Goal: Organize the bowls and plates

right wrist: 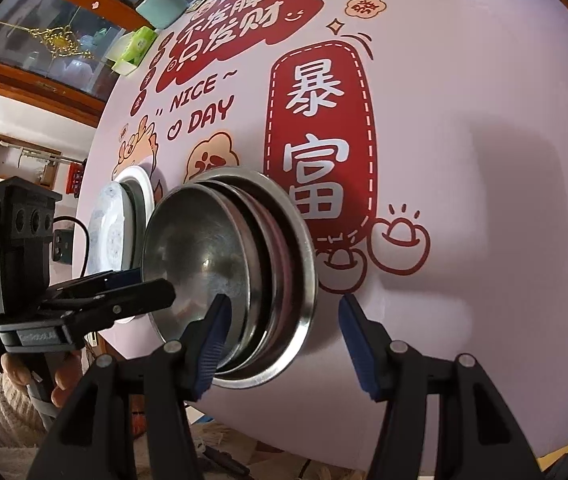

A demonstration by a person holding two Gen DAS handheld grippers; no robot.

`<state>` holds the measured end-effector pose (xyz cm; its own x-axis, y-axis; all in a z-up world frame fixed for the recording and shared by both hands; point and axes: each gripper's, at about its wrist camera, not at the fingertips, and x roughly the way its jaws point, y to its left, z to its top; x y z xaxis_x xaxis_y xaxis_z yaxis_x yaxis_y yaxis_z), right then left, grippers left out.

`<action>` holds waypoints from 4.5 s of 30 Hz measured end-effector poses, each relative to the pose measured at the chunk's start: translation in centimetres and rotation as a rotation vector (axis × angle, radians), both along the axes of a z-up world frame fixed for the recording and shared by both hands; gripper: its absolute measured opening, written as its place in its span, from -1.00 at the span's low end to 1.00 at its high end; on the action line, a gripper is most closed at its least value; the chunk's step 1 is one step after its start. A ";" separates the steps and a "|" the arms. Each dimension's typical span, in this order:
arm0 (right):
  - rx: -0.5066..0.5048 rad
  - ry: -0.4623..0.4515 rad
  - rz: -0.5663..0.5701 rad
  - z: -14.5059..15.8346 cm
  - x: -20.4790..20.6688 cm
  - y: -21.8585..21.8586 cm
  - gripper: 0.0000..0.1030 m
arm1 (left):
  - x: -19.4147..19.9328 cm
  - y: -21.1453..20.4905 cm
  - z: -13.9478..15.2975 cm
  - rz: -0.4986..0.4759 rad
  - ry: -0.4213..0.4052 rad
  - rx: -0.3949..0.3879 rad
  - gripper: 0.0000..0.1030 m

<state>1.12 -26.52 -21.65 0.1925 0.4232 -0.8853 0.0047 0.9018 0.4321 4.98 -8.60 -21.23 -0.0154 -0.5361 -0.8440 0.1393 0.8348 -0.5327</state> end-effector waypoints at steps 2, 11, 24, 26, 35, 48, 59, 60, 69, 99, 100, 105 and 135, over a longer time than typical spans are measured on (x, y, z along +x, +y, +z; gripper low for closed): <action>0.002 0.007 0.009 -0.2 0.1 0.1 -0.16 | 0.1 0.0 -0.1 0.004 0.003 0.008 0.06; -0.005 0.022 0.013 -0.4 0.3 0.2 -0.34 | 0.3 0.8 -0.5 0.012 0.032 0.040 -0.28; -0.030 0.075 0.016 -0.8 0.6 0.7 -0.38 | 0.0 0.0 0.4 -0.017 0.018 0.119 -0.28; -0.033 0.083 0.019 -0.7 0.6 0.7 -0.38 | -0.1 0.1 0.7 -0.013 0.013 0.119 -0.28; -0.048 0.080 0.043 0.3 0.7 1.3 -0.38 | -0.4 0.2 2.5 0.018 -0.023 0.128 -0.28; -0.067 0.014 0.135 4.6 1.2 4.0 -0.39 | -2.1 3.3 6.5 0.138 -0.093 0.102 -0.28; -0.079 -0.048 0.138 7.2 1.5 11.0 -0.39 | -2.3 10.4 9.5 0.145 -0.155 0.095 -0.28; -0.075 -0.048 0.134 7.2 1.5 11.9 -0.39 | -2.2 11.1 9.6 0.142 -0.158 0.098 -0.28; -0.056 -0.022 0.107 5.2 2.6 19.9 -0.39 | -1.6 19.6 8.7 0.113 -0.146 0.137 -0.27; -0.125 0.047 -0.008 0.7 5.6 25.4 -0.39 | 2.6 24.3 1.6 0.003 -0.053 0.141 -0.26; -0.125 0.046 -0.008 0.8 5.6 25.4 -0.39 | 2.6 24.3 1.6 0.002 -0.054 0.142 -0.26; -0.127 0.045 -0.003 0.8 5.6 25.3 -0.39 | 2.6 24.2 1.6 0.003 -0.055 0.144 -0.26; -0.123 -0.026 0.000 2.3 4.7 25.2 -0.36 | 1.5 24.0 4.6 0.001 -0.166 0.205 0.43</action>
